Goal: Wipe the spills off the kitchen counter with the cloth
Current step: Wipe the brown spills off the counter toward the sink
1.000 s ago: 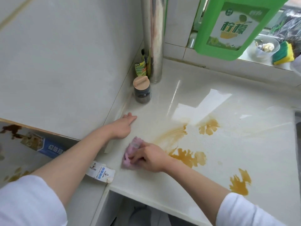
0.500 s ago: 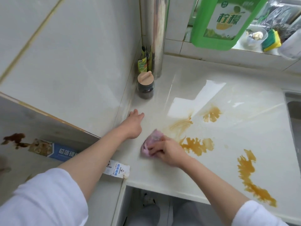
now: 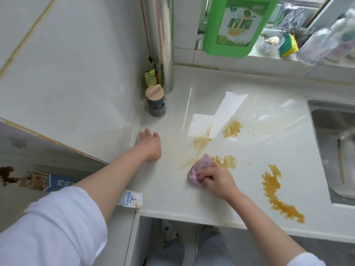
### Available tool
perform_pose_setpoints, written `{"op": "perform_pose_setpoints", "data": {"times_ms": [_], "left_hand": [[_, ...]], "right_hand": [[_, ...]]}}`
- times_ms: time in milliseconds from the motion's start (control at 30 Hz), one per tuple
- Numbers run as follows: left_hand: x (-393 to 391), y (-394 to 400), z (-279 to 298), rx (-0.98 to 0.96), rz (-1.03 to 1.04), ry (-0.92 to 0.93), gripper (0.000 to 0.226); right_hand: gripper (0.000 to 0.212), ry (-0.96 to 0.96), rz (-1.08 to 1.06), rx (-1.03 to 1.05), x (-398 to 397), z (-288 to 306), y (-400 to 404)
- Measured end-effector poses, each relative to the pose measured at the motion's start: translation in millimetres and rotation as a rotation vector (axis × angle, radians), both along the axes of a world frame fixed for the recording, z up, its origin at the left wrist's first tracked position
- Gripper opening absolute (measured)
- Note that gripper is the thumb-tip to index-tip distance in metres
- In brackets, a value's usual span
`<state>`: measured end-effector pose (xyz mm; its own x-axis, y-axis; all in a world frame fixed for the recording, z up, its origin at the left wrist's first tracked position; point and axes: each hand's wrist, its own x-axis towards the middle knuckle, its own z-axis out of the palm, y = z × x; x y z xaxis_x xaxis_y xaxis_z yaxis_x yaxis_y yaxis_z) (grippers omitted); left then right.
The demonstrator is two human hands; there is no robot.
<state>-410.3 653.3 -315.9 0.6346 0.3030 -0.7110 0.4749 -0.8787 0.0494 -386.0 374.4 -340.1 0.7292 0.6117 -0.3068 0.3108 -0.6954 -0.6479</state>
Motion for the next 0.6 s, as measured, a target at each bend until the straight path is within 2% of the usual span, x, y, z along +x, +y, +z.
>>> {"op": "perform_pose_setpoints", "data": {"times_ms": [67, 100, 133, 200, 267, 300, 367, 500, 533, 567, 600], "left_hand": [[-0.9, -1.1, 1.8, 0.001, -0.015, 0.002, 0.078], [-1.3, -1.4, 2.4, 0.011, -0.028, -0.004, 0.081], [-2.2, -0.9, 2.6, 0.019, -0.042, -0.008, 0.082], [-3.1, 1.5, 2.5, 0.031, -0.071, -0.009, 0.082], [-1.6, 4.1, 2.2, 0.033, -0.093, 0.003, 0.077], [-1.1, 4.8, 2.4, 0.028, -0.094, 0.011, 0.074], [0.1, 6.4, 1.3, 0.025, -0.101, 0.024, 0.068], [-0.4, 6.7, 1.8, 0.002, -0.085, 0.032, 0.064], [-0.7, 6.6, 2.3, -0.001, -0.089, 0.037, 0.065], [-1.1, 7.4, 2.6, 0.002, -0.098, 0.044, 0.066], [-0.8, 8.1, 2.5, 0.005, -0.107, 0.052, 0.068]], "right_hand": [[0.037, -0.072, -0.316, 0.029, 12.0, -5.5, 9.6], [0.043, -0.1, -0.365, 0.045, 8.0, -5.3, 23.2], [0.049, -0.113, -0.32, 0.05, -2.3, -6.2, 38.9], [0.055, -0.115, 0.009, 0.082, -34.5, -5.9, 58.3], [0.046, -0.089, 0.393, 0.138, -60.0, -3.8, 48.4], [0.039, -0.088, 0.476, 0.153, -60.2, -3.4, 33.2], [0.025, -0.105, 0.354, 0.134, -37.5, -2.5, 1.8], [0.032, -0.162, -0.378, 0.029, 27.7, -10.6, -1.6], [0.035, -0.171, -0.452, 0.005, 28.7, -11.6, 13.7], [0.038, -0.181, -0.423, 0.013, 22.7, -12.8, 30.5], [0.041, -0.174, -0.306, 0.044, 9.5, -14.3, 45.3]]}}
